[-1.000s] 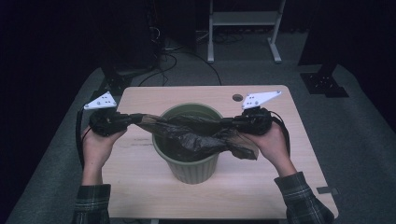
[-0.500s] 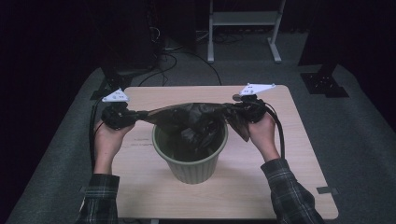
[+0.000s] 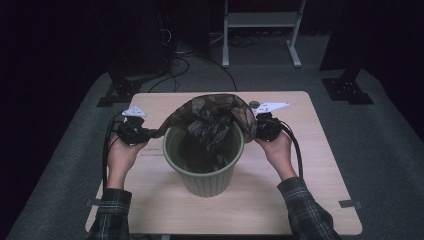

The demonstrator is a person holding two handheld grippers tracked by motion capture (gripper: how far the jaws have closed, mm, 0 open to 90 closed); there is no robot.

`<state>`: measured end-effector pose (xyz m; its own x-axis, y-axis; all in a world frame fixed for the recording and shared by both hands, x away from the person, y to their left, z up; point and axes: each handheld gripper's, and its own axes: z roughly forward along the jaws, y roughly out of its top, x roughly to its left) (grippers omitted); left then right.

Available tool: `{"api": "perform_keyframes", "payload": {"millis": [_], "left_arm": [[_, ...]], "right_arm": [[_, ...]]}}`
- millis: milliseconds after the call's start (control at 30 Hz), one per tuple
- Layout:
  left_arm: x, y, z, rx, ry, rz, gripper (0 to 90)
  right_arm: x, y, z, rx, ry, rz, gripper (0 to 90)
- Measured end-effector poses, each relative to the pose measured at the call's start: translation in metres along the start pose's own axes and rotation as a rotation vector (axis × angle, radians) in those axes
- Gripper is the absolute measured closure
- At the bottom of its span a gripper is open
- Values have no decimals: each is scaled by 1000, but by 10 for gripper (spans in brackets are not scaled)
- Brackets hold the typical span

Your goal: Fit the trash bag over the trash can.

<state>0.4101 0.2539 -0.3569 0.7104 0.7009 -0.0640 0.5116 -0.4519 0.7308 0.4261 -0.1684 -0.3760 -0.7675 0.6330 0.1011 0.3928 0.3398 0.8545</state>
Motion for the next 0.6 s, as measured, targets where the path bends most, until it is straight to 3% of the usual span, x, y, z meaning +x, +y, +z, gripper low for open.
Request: {"api": "perform_keyframes", "payload": {"millis": [67,133,200,267,367,467,533,600], "left_arm": [[-2,0,2,-2,2,6,900],[-2,0,1,-18,-17,8,900],[-2,1,0,-29,-24,6,900],[-2,2,-1,-21,-17,11,900],[-2,3,-3,-27,-14,9,900],[-2,4,-4,-31,-13,12,900],[-3,4,-5,-33,-12,10,900],[-3,5,-6,-35,-13,10,900]], "right_arm": [[1,-5,1,21,1,-2,899],[-1,-4,-4,19,-22,4,765],[-6,-1,-14,-3,-39,19,712],[-13,7,-32,-45,-88,22,674],[-24,28,-64,-119,-116,52,644],[-27,46,-84,-180,-72,71,601],[-21,61,-92,-214,-9,53,563],[-16,69,-91,-212,27,30,546]]}}
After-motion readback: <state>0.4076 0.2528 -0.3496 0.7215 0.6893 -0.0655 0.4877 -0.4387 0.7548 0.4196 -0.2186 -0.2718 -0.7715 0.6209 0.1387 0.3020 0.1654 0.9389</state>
